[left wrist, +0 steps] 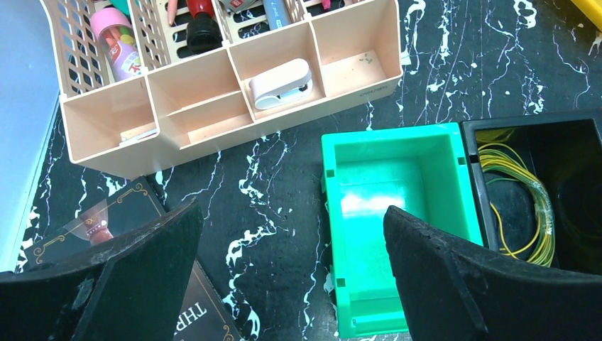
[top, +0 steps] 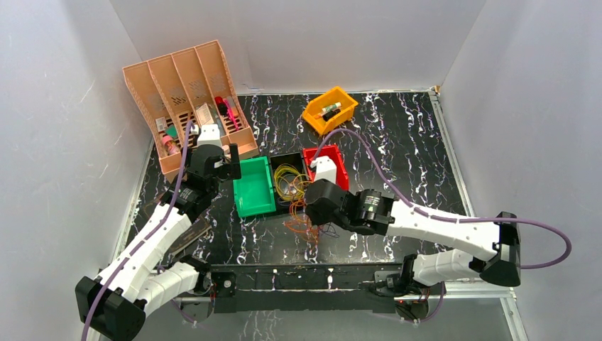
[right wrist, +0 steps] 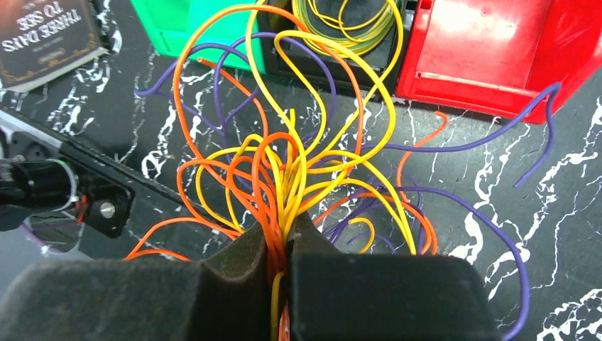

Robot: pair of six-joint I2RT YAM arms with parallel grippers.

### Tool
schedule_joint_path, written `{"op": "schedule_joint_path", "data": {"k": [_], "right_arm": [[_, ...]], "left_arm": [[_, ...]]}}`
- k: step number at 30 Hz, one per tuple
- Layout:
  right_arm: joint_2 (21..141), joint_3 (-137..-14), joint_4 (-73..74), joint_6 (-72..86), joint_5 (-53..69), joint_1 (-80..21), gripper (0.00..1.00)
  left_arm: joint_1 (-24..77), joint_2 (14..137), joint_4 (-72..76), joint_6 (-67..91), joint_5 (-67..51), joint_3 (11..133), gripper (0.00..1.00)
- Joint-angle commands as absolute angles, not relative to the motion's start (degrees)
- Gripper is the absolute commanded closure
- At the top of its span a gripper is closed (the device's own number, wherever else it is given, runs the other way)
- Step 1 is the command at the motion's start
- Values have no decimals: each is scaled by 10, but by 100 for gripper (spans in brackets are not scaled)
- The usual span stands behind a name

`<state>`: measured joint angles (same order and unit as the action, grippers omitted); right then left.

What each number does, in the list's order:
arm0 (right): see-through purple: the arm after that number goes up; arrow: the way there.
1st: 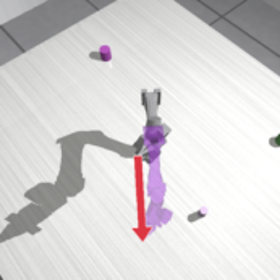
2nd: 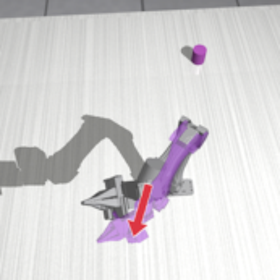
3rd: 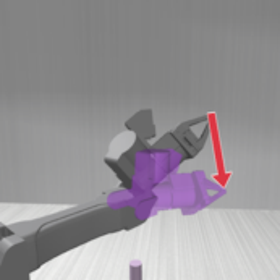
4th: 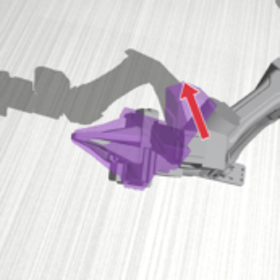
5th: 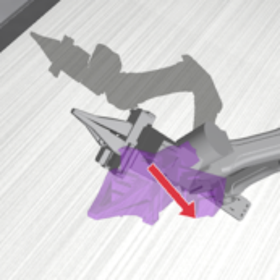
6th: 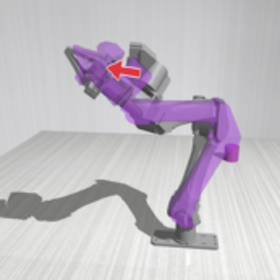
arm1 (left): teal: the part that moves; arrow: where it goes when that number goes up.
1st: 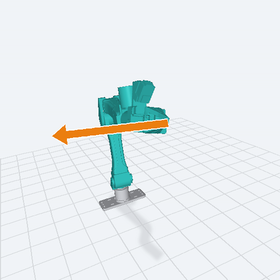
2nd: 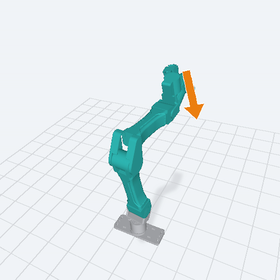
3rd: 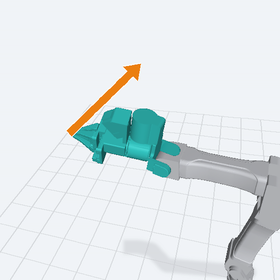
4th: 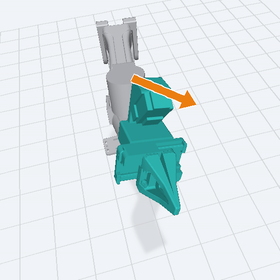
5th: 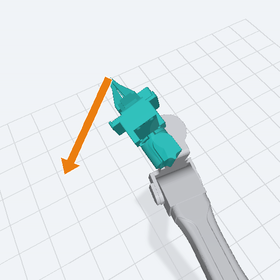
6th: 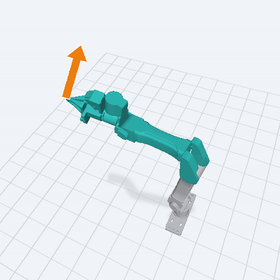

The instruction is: Untangle the cables

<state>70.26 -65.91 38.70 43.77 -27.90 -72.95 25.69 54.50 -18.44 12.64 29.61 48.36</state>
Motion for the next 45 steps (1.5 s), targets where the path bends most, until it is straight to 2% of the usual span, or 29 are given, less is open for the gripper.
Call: {"op": "schedule_joint_path", "data": {"k": [1,7,19,24,28,36,40,45], "right_arm": [[687,-612,286,442,-303,-730,96],[699,-537,188,419,-297,-730,95],[786,-461,131,446,-298,-708,94],[824,-462,95,440,-293,-693,94],[823,-445,64,439,-270,-660,94],[830,-423,17,421,-225,-616,95],[849,-432,-5,409,-209,-588,95],[867,-455,-46,360,-175,-526,95]], "left_arm": [[259,531,-194,129,315,493,2],[259,536,-193,129,311,495,2],[259,545,-194,133,296,494,2],[259,571,-241,223,251,496,2],[258,611,-255,293,184,479,2],[243,688,-253,322,141,470,2],[228,757,-165,284,81,453,2],[225,859,-89,266,34,521,2]]}}
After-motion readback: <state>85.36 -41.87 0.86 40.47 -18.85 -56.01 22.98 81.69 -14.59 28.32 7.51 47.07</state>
